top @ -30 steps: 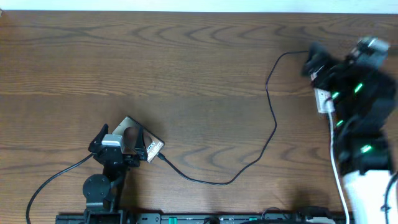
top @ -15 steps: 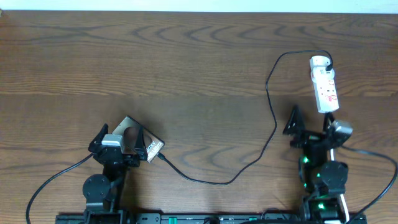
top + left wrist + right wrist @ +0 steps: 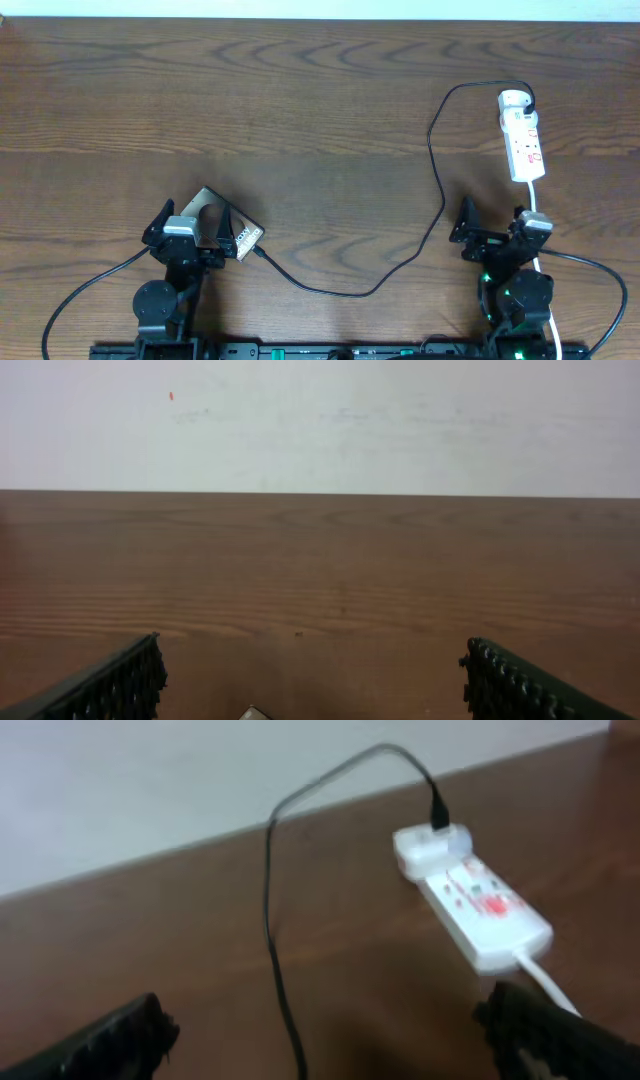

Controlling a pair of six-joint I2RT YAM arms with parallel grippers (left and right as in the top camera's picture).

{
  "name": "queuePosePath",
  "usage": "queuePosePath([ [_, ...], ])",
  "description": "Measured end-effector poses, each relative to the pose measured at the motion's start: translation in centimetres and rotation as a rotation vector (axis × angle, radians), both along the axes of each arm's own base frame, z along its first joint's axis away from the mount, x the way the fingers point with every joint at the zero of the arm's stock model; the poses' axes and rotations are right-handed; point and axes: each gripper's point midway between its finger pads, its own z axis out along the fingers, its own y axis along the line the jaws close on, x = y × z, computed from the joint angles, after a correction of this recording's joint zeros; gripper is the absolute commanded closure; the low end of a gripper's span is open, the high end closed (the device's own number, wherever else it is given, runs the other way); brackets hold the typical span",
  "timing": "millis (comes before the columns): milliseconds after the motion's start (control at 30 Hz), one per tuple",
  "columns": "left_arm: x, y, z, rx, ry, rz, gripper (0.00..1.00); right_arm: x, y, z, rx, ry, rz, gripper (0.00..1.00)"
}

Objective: Plug charger to phone and switch on socket

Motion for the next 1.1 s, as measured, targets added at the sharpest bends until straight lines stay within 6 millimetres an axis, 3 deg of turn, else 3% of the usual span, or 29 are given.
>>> queuePosePath([
  [200,0.0,0.0,0.0,0.000,-0.001,0.000,0.07,-0.5,0.7,2.6,-0.109,-0.110,0.058,0.01],
  [1100,0.0,0.0,0.0,0.000,0.000,0.000,0.07,-0.5,1.1,2.6,-0.178,-0.109,0.088,0.01],
])
